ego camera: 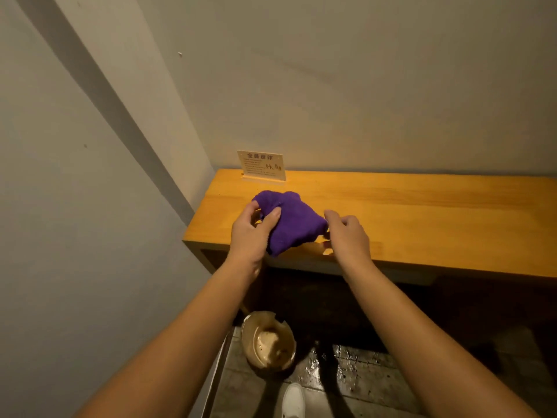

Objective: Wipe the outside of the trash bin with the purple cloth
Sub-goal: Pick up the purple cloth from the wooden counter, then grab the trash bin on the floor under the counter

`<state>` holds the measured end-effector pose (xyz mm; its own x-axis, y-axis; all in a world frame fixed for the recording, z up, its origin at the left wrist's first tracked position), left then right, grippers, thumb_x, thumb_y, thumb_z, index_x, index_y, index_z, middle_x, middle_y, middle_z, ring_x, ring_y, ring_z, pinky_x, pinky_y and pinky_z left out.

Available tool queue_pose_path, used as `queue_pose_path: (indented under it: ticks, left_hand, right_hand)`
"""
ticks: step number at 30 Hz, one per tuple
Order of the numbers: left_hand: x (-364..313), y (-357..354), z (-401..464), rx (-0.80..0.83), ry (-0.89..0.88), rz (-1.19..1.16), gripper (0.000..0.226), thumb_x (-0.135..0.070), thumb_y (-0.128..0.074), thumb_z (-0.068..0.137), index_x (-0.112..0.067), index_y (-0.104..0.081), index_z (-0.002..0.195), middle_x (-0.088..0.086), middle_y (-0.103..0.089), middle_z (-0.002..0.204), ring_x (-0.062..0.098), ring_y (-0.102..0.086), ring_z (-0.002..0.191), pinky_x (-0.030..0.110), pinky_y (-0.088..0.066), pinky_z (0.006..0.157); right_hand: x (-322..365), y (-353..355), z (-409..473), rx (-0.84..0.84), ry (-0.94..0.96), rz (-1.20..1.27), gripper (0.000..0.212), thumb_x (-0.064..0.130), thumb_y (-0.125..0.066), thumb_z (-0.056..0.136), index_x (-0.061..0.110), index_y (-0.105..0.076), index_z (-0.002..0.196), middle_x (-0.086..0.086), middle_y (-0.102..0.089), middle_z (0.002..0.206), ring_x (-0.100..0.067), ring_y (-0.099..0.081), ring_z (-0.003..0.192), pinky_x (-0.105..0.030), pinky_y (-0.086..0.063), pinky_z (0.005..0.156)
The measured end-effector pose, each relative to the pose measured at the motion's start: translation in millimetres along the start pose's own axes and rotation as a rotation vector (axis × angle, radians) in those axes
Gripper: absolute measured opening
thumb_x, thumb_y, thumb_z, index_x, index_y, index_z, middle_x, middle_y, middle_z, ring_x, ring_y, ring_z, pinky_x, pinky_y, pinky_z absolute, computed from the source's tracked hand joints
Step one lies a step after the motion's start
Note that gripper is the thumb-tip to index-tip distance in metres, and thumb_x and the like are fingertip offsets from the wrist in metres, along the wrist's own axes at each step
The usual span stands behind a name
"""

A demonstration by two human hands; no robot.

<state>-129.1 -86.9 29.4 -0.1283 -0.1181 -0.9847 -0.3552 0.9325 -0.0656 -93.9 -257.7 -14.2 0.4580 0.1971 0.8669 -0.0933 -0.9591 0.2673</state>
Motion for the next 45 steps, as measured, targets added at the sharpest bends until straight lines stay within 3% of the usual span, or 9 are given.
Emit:
queue_pose_path:
  ticks: [4, 9, 14, 17, 21, 27, 31, 36, 45]
  left_hand:
    - [18, -12, -62, 0.056, -0.095, 0.155, 0.028, -0.011, -0.072, 0.096, -0.033, -0.066, 0.111, -0.008, -0.071, 0.117, 0.012, -0.064, 0.115, 0.04, -0.052, 0.104]
    - [31, 5, -117, 0.327, 0.139, 0.151, 0.027, -0.03, -0.06, 0.104, -0.011, -0.073, 0.118, 0.015, -0.077, 0.111, 0.019, -0.076, 0.101, 0.03, -0.062, 0.085]
    - [28, 32, -117, 0.111, 0.127, 0.509, 0.037, -0.047, -0.058, 0.102, -0.014, -0.069, 0.114, 0.007, -0.075, 0.104, 0.016, -0.071, 0.084, 0.026, -0.056, 0.066]
    - [42, 34, -127, 0.281, 0.214, 0.326, 0.032, -0.041, -0.061, 0.102, -0.017, -0.068, 0.122, -0.006, -0.075, 0.079, 0.004, -0.071, 0.064, 0.017, -0.055, 0.057]
    - [62, 46, -135, 0.231, 0.254, 0.171, 0.017, -0.02, -0.065, 0.1, -0.025, -0.072, 0.115, 0.002, -0.077, 0.113, 0.018, -0.076, 0.105, 0.025, -0.062, 0.075]
    - [92, 39, -156, 0.272, 0.107, 0.351, 0.021, -0.024, -0.063, 0.102, -0.013, -0.077, 0.113, 0.013, -0.078, 0.109, 0.03, -0.073, 0.108, 0.044, -0.061, 0.093]
    - [123, 36, -150, 0.472, -0.123, 0.824, 0.034, -0.014, -0.054, 0.106, -0.004, -0.066, 0.136, 0.014, -0.059, 0.145, 0.023, -0.054, 0.133, 0.029, -0.042, 0.111]
    - [218, 49, -126, 0.419, -0.028, 0.946, 0.066, -0.015, -0.067, 0.098, -0.026, -0.039, 0.157, 0.001, -0.037, 0.165, 0.013, -0.037, 0.144, 0.022, -0.035, 0.113]
    - [493, 128, -47, 0.328, 0.18, 1.407, 0.061, -0.044, -0.055, 0.103, -0.013, -0.044, 0.154, 0.014, -0.047, 0.158, 0.034, -0.044, 0.144, 0.049, -0.035, 0.117]
  right_hand:
    - [-3, 2, -44, 0.397, -0.213, 0.47, 0.065, 0.077, -0.064, 0.08, 0.028, -0.062, 0.123, -0.004, -0.07, 0.115, -0.03, -0.067, 0.106, -0.059, -0.059, 0.088]
    - [-32, 15, -75, 0.307, -0.061, 0.427, 0.072, 0.047, -0.084, 0.08, 0.029, -0.05, 0.141, -0.004, -0.066, 0.126, -0.027, -0.068, 0.108, -0.051, -0.058, 0.095]
    - [-58, 17, -93, 0.236, 0.023, 0.356, 0.043, 0.04, -0.074, 0.091, 0.03, -0.059, 0.13, -0.002, -0.066, 0.127, -0.023, -0.064, 0.111, -0.045, -0.055, 0.097]
    - [-65, 3, -111, 0.196, 0.209, 0.23, 0.04, 0.047, -0.061, 0.099, 0.028, -0.063, 0.133, 0.002, -0.069, 0.125, -0.021, -0.063, 0.116, -0.049, -0.051, 0.103]
    - [-84, -10, -125, 0.222, 0.154, 0.202, 0.053, 0.069, -0.047, 0.096, 0.037, -0.062, 0.136, 0.003, -0.066, 0.133, -0.021, -0.06, 0.123, -0.051, -0.047, 0.108]
    - [-139, -13, -133, 0.27, 0.077, 0.412, 0.099, 0.074, -0.076, 0.067, 0.038, -0.041, 0.152, 0.003, -0.058, 0.143, -0.021, -0.059, 0.126, -0.041, -0.053, 0.099]
    - [-168, -13, -107, 0.331, -0.023, 0.374, 0.072, 0.053, -0.08, 0.079, 0.033, -0.054, 0.143, -0.002, -0.065, 0.133, -0.028, -0.064, 0.119, -0.055, -0.054, 0.101]
    - [-239, -14, -53, 0.18, -0.089, 0.311, 0.039, 0.04, -0.068, 0.096, 0.032, -0.061, 0.133, 0.001, -0.066, 0.124, -0.024, -0.065, 0.111, -0.044, -0.057, 0.093]
    - [-449, -81, 90, 0.109, -0.202, 0.332, 0.018, 0.046, -0.058, 0.101, 0.04, -0.057, 0.118, 0.012, -0.061, 0.112, -0.017, -0.062, 0.106, -0.038, -0.054, 0.089]
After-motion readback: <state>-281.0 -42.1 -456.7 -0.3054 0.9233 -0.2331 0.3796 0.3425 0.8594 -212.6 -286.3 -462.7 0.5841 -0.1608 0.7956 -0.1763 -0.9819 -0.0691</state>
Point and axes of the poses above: each hand's wrist, its own z-axis towards the middle knuckle, its own y-axis out of the back of the hand, x = y × z, the point moved 2 cm from there along z, towards the middle knuckle
